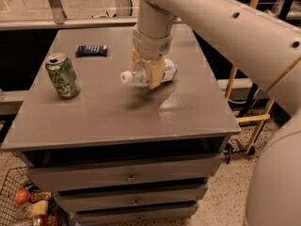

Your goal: Knock blue plastic bottle over

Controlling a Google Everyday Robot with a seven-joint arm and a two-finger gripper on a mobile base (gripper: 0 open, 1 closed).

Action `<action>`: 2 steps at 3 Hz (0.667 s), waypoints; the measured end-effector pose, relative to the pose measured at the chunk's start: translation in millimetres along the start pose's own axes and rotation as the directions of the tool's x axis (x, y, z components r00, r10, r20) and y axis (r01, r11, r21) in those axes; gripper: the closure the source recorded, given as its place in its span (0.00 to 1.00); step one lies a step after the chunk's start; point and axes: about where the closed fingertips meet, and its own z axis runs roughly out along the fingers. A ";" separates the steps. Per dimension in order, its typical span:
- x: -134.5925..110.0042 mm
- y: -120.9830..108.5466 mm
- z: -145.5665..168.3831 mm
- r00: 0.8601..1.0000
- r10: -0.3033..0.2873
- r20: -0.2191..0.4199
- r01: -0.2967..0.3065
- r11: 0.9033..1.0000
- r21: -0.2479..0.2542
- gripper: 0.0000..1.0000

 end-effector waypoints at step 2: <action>-17.4 1.6 23.7 0.996 -0.088 0.023 0.090 0.992 -0.091 1.00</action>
Offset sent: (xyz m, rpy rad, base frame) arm -0.0202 0.0190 -0.0316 -0.0999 0.1213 0.1412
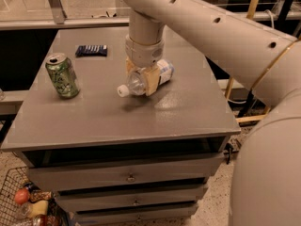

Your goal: Knock blue plastic bottle over

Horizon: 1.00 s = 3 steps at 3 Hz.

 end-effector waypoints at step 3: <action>0.7 -8.4 4.8 1.000 0.000 -0.001 0.000 1.000 0.027 0.36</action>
Offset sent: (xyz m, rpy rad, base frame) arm 0.0022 0.0018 -0.0008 0.0067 -0.0070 -0.0011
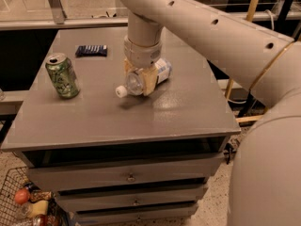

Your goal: Knock blue plastic bottle over

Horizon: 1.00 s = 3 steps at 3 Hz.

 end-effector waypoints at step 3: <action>15.3 13.5 -21.5 0.997 0.076 0.000 -0.076 0.997 0.019 0.00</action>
Offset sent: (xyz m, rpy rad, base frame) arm -0.0002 -0.0135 0.0152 0.0300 0.0041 -0.0417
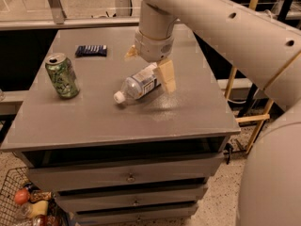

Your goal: Knock blue plastic bottle over

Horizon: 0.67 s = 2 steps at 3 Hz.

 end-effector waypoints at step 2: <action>35.7 70.4 -38.2 0.964 0.265 -0.012 -0.265 0.963 0.047 0.00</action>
Offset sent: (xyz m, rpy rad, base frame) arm -0.0618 -0.1417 0.0373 0.0505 0.0037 -0.4871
